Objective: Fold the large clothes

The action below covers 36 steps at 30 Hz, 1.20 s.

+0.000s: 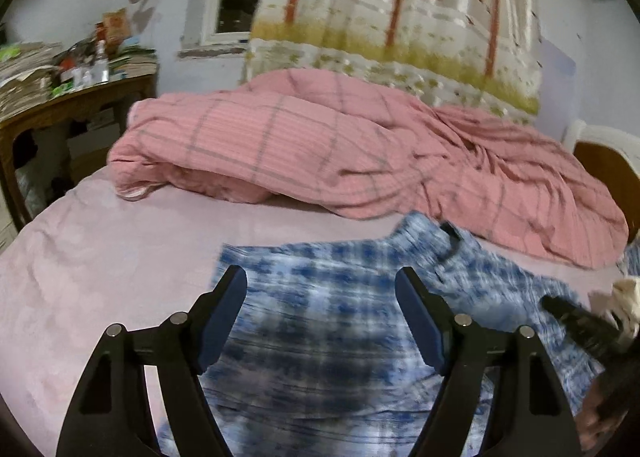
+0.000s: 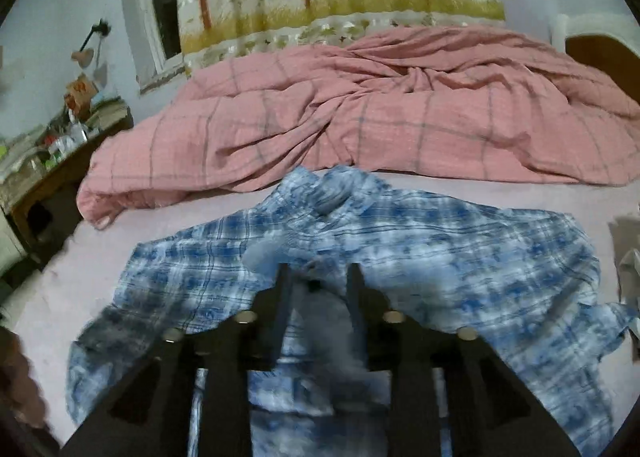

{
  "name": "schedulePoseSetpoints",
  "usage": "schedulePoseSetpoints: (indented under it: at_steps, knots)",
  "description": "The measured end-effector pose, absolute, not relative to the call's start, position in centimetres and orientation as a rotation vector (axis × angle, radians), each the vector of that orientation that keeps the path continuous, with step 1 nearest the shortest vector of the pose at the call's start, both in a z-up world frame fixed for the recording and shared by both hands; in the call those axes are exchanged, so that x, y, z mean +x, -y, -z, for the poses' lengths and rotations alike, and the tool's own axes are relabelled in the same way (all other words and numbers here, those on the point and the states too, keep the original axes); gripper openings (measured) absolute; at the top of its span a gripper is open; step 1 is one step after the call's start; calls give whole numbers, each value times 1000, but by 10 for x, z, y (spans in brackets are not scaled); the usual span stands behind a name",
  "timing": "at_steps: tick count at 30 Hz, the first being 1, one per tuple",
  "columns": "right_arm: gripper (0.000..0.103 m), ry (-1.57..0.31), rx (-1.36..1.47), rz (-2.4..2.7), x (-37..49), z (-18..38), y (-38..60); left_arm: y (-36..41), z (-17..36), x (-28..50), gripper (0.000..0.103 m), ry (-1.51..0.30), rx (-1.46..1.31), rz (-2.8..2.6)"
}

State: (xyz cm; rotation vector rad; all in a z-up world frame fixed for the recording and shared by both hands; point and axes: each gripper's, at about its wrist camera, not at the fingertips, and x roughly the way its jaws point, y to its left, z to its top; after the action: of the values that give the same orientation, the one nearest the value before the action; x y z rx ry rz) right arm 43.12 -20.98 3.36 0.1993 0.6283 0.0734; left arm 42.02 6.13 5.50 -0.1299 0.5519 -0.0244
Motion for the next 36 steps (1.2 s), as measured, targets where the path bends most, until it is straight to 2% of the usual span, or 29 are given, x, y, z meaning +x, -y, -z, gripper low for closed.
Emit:
schedulePoseSetpoints:
  at_steps: [2,4,6,9,14,16,18,19,20,27,31,36]
  knots:
    - [41,-614,210,-73,419,-47,233,-46,-51,421,75,-568,-114,65]
    - [53,-589,211,-38,406,-57,253,-29,-43,423,76,-608,-126,139]
    - [54,-585,174,68,399,-63,275,-11,-30,430,80,-678,-163,238]
    - [54,-576,126,187,392,-63,303,14,0,443,81,-794,-205,336]
    - [57,-637,272,233,400,-50,362,48,43,464,79,-900,-117,323]
    - [57,-663,269,255,401,-47,378,53,52,467,64,-886,-76,270]
    - [57,-706,249,264,405,-42,387,59,60,470,20,-899,-27,242]
    - [57,-717,252,264,406,-40,391,60,62,470,15,-899,-27,250]
    - [57,-724,274,263,405,-39,398,60,62,469,4,-888,-30,257]
    - [57,-753,277,209,403,-34,404,46,11,446,4,-637,-23,234]
    - [57,-849,282,-104,417,-13,377,37,-11,434,4,-503,67,58]
    - [57,-963,228,-90,439,22,355,18,-17,438,4,-492,68,-7]
